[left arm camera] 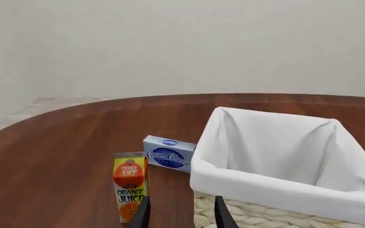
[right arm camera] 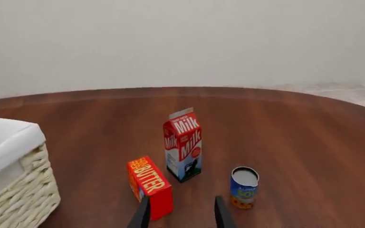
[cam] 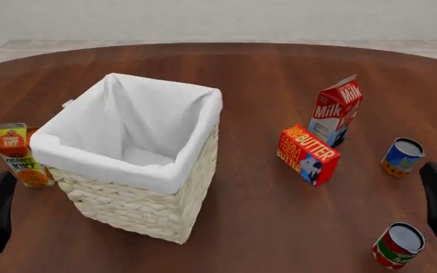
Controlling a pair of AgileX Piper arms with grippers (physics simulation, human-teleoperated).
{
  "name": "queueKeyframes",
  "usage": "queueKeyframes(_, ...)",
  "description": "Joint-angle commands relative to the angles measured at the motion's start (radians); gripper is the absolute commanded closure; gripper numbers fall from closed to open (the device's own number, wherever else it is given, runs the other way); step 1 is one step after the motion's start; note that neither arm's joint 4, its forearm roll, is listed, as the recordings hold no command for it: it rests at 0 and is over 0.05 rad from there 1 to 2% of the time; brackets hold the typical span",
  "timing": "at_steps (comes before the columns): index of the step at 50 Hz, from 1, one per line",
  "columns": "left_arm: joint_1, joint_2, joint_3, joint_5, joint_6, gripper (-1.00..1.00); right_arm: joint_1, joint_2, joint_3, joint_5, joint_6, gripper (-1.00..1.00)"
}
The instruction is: Pick up the tomato sauce, and put it in the basket.
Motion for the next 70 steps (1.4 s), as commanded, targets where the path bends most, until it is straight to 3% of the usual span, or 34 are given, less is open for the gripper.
queueKeyframes(1, 0.002, -0.001, -0.002, 0.002, 0.002, -1.00, 0.037, 0.103, -0.208, 0.204, 0.050, -1.00)
queueKeyframes(3, 0.002, 0.000, 0.000, 0.002, -0.001, -1.00, 0.052, 0.117, -0.248, 0.247, 0.005, -1.00)
queueKeyframes(10, 0.002, 0.001, 0.000, -0.001, 0.001, -1.00, 0.110, 0.215, -0.372, 0.386, 0.045, -1.00)
queueKeyframes(14, 0.002, 0.002, 0.002, -0.003, 0.001, -1.00, 0.142, 0.265, -0.430, 0.487, 0.024, -1.00)
queueKeyframes(37, 0.002, 0.000, 0.002, -0.003, 0.001, -1.00, 0.174, 0.372, -0.549, 0.827, -0.005, -1.00)
queueKeyframes(52, 0.002, -0.001, 0.000, 0.001, 0.001, -1.00, 0.136, 0.410, -0.584, 0.920, -0.053, -1.00)
queueKeyframes(70, 0.003, -0.002, 0.001, 0.000, 0.001, -1.00, 0.074, 0.441, -0.521, 0.891, -0.079, -1.00)
